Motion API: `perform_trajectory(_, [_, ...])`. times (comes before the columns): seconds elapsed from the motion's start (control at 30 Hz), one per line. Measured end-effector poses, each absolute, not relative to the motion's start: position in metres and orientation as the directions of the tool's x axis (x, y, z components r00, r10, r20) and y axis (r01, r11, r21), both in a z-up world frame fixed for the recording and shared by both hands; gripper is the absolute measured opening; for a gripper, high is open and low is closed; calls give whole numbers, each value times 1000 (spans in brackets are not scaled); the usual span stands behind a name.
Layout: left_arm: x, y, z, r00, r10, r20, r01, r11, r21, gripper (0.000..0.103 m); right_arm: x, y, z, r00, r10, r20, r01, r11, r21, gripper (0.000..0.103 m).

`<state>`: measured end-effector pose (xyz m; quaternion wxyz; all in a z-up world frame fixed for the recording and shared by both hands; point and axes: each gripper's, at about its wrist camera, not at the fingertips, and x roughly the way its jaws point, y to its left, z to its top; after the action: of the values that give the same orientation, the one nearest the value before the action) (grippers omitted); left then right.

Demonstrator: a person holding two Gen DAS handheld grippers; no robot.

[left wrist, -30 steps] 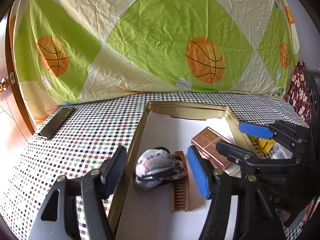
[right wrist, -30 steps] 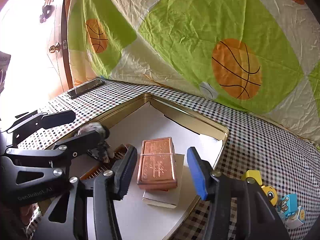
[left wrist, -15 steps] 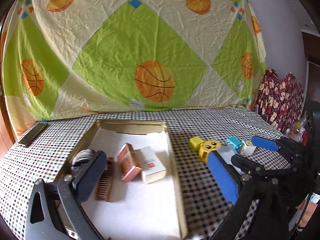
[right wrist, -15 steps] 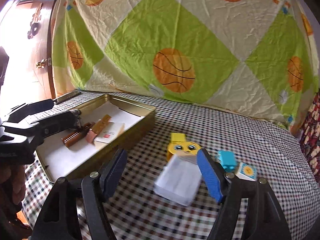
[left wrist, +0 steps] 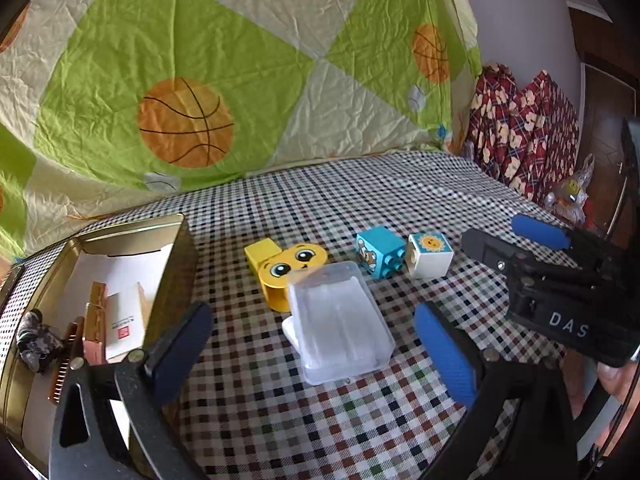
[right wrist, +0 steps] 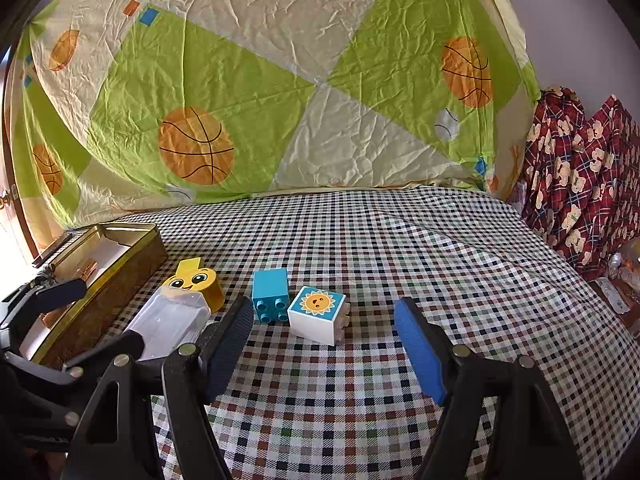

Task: Organize rigid objects
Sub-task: 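Grasp the clear plastic box with the left tool while the right tool approaches the white plug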

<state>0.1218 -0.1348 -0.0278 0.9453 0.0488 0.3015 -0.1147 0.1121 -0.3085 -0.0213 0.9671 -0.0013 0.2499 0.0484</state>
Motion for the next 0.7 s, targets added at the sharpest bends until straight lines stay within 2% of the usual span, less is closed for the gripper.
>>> perform_trajectory(0.07, [129, -142, -34, 777, -173, -606, 250, 967, 46, 102, 112, -310, -21, 871, 85, -483, -87, 996, 19, 79])
perform_trajectory(0.13, [137, -147, -42, 749, -176, -639, 266, 963, 47, 96, 113, -308, -21, 874, 83, -480, -84, 996, 18, 81])
perform_trajectory(0.17, [141, -147, -45, 730, -180, -660, 270, 962, 36, 78, 113, -307, -21, 874, 81, -479, -83, 996, 16, 81])
perform_trajectory(0.2, [144, -145, -47, 713, -203, -671, 281, 960, 9, 55, 113, -306, -22, 874, 79, -480, -82, 997, 13, 81])
perform_trajectory(0.23, [144, -142, -47, 707, -213, -674, 279, 960, -10, 52, 114, -305, -22, 873, 78, -481, -83, 996, 11, 81])
perform_trajectory(0.33, [140, -129, -45, 717, -242, -653, 271, 961, -58, 51, 114, -302, -23, 872, 77, -484, -84, 996, 8, 81])
perform_trajectory(0.5, [122, -100, -34, 802, -186, -568, 181, 981, -65, 51, 118, -292, -26, 853, 107, -511, -110, 994, 25, 81])
perform_trajectory(0.7, [114, -76, -28, 846, -122, -519, 91, 992, -83, 51, 132, -250, -38, 765, 207, -610, -239, 971, 30, 81])
